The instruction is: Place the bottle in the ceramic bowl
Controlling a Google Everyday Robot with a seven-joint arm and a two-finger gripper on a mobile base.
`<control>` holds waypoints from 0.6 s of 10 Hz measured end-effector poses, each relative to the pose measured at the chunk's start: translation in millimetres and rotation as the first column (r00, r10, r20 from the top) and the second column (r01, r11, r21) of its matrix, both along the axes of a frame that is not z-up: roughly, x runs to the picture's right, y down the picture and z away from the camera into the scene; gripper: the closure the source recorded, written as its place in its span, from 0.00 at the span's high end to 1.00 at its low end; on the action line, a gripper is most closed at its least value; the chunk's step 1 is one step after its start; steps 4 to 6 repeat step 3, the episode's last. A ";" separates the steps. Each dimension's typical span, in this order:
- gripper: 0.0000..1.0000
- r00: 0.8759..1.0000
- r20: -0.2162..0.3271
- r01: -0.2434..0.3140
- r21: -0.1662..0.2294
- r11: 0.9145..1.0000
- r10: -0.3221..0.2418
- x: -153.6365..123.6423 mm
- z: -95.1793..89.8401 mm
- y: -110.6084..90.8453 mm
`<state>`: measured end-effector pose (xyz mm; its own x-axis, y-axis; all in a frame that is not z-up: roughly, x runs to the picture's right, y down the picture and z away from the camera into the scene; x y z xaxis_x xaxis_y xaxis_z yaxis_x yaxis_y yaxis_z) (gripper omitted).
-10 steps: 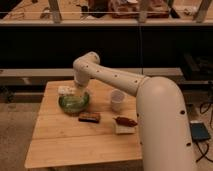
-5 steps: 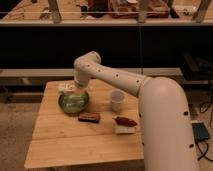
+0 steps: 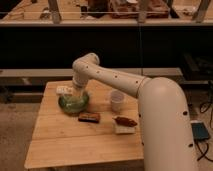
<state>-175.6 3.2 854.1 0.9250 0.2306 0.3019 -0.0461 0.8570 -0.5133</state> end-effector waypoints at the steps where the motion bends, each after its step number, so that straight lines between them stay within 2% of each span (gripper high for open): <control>1: 0.64 1.000 0.003 -0.001 -0.002 1.000 0.001 -0.8 0.8 -0.1; 6: 0.64 1.000 0.012 -0.001 -0.001 1.000 0.001 -3.2 -4.1 0.8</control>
